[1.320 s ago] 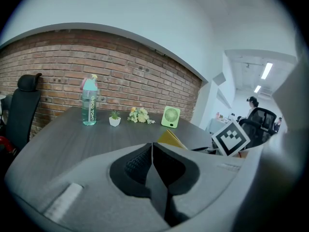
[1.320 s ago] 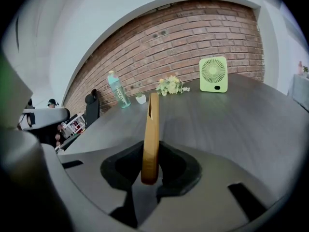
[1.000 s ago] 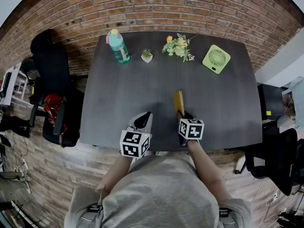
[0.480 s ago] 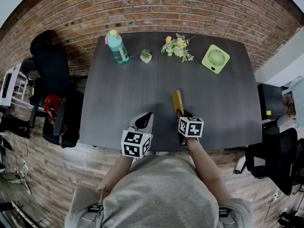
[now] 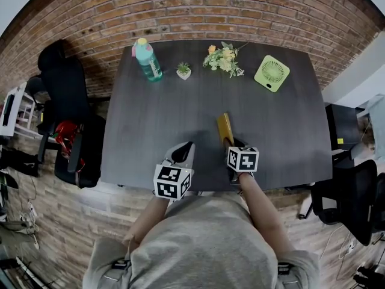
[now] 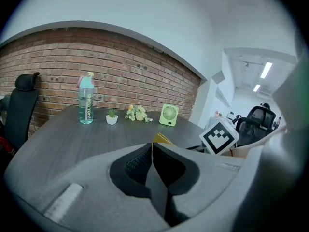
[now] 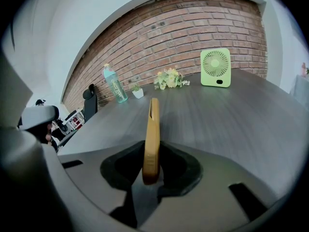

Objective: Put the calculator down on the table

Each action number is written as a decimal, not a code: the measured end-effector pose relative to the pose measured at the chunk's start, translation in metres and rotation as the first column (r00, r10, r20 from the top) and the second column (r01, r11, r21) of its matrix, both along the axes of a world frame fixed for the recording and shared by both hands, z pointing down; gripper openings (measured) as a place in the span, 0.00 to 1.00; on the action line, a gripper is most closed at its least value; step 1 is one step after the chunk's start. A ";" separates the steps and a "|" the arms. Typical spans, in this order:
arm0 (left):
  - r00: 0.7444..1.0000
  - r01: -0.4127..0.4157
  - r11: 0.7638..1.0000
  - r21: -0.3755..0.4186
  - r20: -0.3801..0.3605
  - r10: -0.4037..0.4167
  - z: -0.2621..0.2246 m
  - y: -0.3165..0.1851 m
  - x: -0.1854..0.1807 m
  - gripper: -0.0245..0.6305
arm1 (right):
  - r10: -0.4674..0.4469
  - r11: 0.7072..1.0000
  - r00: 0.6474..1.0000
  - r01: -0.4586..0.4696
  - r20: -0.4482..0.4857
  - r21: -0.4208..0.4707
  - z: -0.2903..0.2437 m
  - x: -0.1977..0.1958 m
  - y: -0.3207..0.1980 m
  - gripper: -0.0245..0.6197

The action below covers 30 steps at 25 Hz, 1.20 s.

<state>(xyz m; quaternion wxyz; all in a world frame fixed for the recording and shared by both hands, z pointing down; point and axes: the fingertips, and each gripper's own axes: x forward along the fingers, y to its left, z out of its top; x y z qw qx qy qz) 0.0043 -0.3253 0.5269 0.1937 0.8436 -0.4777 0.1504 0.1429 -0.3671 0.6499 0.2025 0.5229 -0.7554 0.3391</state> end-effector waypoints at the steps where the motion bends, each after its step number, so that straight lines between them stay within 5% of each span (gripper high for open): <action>1: 1.000 -0.001 1.000 -0.002 0.001 0.001 0.001 0.000 0.001 0.07 | -0.002 1.000 1.000 0.002 -0.001 -0.002 0.000 0.001 0.000 0.18; 30: 0.999 -0.033 0.999 -0.016 0.018 0.034 0.007 0.000 0.004 0.07 | 0.025 1.000 0.999 -0.026 -0.031 -0.013 0.014 0.036 -0.004 0.29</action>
